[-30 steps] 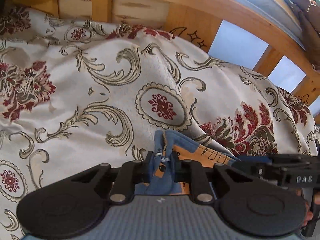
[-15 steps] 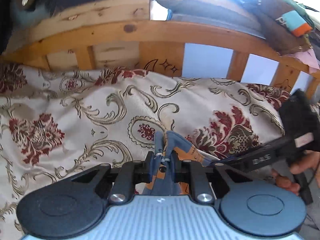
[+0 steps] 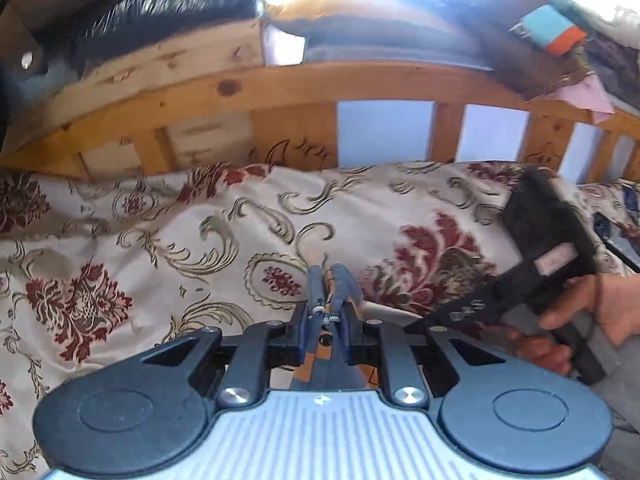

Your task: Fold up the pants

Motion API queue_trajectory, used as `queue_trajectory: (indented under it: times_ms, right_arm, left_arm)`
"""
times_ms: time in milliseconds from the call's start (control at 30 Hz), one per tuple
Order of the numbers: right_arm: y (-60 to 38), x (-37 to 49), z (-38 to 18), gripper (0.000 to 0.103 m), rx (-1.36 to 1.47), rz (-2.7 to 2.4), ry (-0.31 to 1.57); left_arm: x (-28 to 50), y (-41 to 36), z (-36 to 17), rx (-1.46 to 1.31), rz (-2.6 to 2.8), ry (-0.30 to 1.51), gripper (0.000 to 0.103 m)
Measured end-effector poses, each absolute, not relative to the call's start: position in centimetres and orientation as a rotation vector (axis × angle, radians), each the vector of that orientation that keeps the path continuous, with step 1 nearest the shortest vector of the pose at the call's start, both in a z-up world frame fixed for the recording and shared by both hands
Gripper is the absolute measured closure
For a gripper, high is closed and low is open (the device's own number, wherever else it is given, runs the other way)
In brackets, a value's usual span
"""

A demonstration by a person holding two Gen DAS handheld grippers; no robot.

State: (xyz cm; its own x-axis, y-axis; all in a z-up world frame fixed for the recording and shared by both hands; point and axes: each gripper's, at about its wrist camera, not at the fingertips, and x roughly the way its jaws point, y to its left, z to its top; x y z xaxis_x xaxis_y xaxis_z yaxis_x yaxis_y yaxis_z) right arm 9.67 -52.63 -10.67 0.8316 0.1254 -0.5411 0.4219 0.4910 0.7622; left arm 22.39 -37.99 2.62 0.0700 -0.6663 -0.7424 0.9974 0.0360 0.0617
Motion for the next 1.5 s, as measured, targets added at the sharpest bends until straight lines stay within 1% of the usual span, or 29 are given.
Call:
queue_trajectory:
  times_ms: [33, 100, 200, 300, 367, 500, 567, 633, 733, 833, 900, 1000, 1167, 1300, 1500]
  right_arm:
    - [-52.7, 9.1, -10.2, 0.069, 1.044, -0.231, 0.558]
    - [-53.0, 7.0, -8.2, 0.069, 0.974, -0.328, 0.416]
    - [-53.2, 4.7, -6.2, 0.053, 0.866, -0.435, 0.272]
    - [-53.2, 5.7, -6.6, 0.052, 0.880, -0.401, 0.325]
    - [-52.7, 6.6, -6.7, 0.051, 0.852, -0.379, 0.372]
    - [-52.3, 7.5, -7.1, 0.045, 0.828, -0.348, 0.415]
    - [-52.0, 7.8, -7.6, 0.044, 0.814, -0.335, 0.458]
    - [-51.4, 8.6, -7.9, 0.045, 0.786, -0.305, 0.499]
    - [-49.6, 10.3, -7.9, 0.047, 0.692, -0.236, 0.564]
    - [-48.1, 11.5, -8.1, 0.052, 0.640, -0.189, 0.627]
    - [-47.8, 11.0, -7.6, 0.056, 0.609, -0.217, 0.592]
    - [-47.9, 10.0, -6.8, 0.056, 0.601, -0.209, 0.512]
    - [-47.7, 11.3, -8.0, 0.056, 0.662, -0.118, 0.589]
    - [-48.6, 12.6, -8.8, 0.058, 0.657, -0.196, 0.659]
    - [-50.3, 13.0, -9.1, 0.058, 0.662, -0.232, 0.616]
  left_arm:
    - [22.5, -38.1, 2.6, 0.670, -1.416, 0.622, 0.085]
    - [22.3, -38.1, 3.1, 0.659, -1.448, 0.613, 0.085]
    - [21.0, -37.1, 4.7, 0.661, -1.523, 0.563, 0.085]
    - [20.5, -36.1, 5.4, 0.645, -1.576, 0.536, 0.085]
    - [21.2, -36.2, 4.6, 0.652, -1.548, 0.527, 0.085]
    - [26.1, -38.8, -0.3, 0.651, -1.367, 0.664, 0.085]
    - [28.7, -40.5, -3.6, 0.669, -1.267, 0.748, 0.085]
    - [30.5, -41.4, -6.0, 0.631, -1.222, 0.824, 0.085]
    - [30.9, -41.5, -7.4, 0.613, -1.230, 0.832, 0.085]
    - [30.7, -41.2, -7.6, 0.650, -1.246, 0.801, 0.084]
    - [31.1, -41.1, -7.4, 0.637, -1.251, 0.807, 0.084]
    - [31.2, -41.2, -7.5, 0.630, -1.253, 0.811, 0.084]
    - [31.4, -41.2, -7.8, 0.611, -1.257, 0.823, 0.083]
    - [31.6, -41.2, -7.8, 0.606, -1.261, 0.834, 0.083]
    - [31.6, -41.3, -7.8, 0.621, -1.263, 0.833, 0.083]
